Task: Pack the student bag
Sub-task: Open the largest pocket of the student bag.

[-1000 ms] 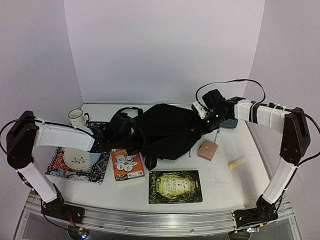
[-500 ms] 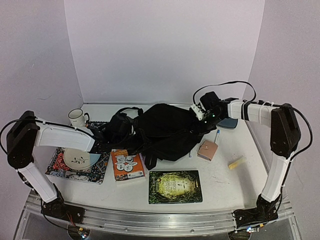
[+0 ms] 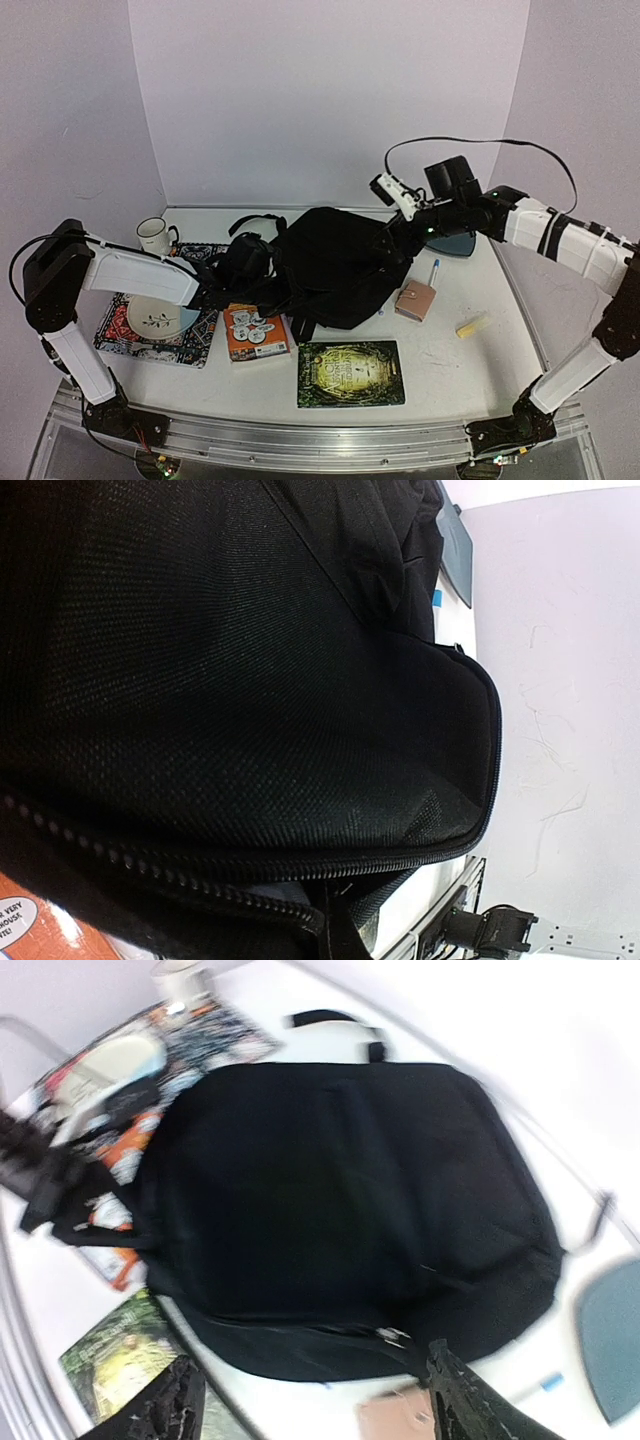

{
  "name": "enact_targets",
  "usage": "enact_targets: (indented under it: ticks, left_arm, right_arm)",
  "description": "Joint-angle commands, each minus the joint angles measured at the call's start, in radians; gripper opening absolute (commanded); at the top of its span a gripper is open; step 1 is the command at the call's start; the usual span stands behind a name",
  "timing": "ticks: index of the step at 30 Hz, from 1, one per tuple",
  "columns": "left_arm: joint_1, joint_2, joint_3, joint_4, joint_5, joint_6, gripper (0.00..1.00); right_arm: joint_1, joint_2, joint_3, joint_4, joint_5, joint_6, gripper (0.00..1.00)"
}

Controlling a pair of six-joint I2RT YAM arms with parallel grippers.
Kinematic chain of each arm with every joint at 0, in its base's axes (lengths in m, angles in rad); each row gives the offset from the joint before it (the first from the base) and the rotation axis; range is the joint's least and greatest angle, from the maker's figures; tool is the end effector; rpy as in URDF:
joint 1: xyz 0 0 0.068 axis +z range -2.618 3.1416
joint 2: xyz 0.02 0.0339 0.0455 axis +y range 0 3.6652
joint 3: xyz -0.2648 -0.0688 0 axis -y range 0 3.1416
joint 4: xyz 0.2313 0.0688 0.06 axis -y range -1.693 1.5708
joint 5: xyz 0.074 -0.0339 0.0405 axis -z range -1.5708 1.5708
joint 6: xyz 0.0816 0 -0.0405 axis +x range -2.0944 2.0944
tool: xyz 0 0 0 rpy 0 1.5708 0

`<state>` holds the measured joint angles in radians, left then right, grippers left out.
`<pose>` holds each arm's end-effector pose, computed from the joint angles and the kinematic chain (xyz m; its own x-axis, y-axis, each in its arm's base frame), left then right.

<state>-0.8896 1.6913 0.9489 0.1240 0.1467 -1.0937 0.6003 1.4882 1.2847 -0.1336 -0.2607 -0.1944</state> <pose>0.2356 -0.3096 0.1745 -0.9169 -0.2644 -0.2989 0.0630 0.6436 -0.7627 0.3025 0.2326 0.3389 -0.1236 -0.3108 -0.9424 -0.7852 0.6114 -0.0987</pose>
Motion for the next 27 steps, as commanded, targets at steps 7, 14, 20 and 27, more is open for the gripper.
enact_targets:
  ticks: [7,14,20,27]
  left_arm:
    - [-0.012,-0.006,0.054,0.034,-0.009,0.035,0.00]
    - [-0.024,0.002,0.078,0.034,-0.010,0.041,0.00]
    - [-0.027,-0.001,0.079,0.035,-0.016,0.043,0.00]
    - [-0.028,0.006,0.088,0.034,-0.011,0.049,0.00]
  right_arm:
    - [0.172,0.247,0.142,-0.020,0.031,-0.065,0.78]
    - [0.197,0.377,0.228,-0.020,0.063,-0.058,0.73]
    - [0.197,0.427,0.255,-0.041,0.052,-0.086,0.67]
    - [0.197,0.453,0.257,-0.082,0.099,-0.118,0.62]
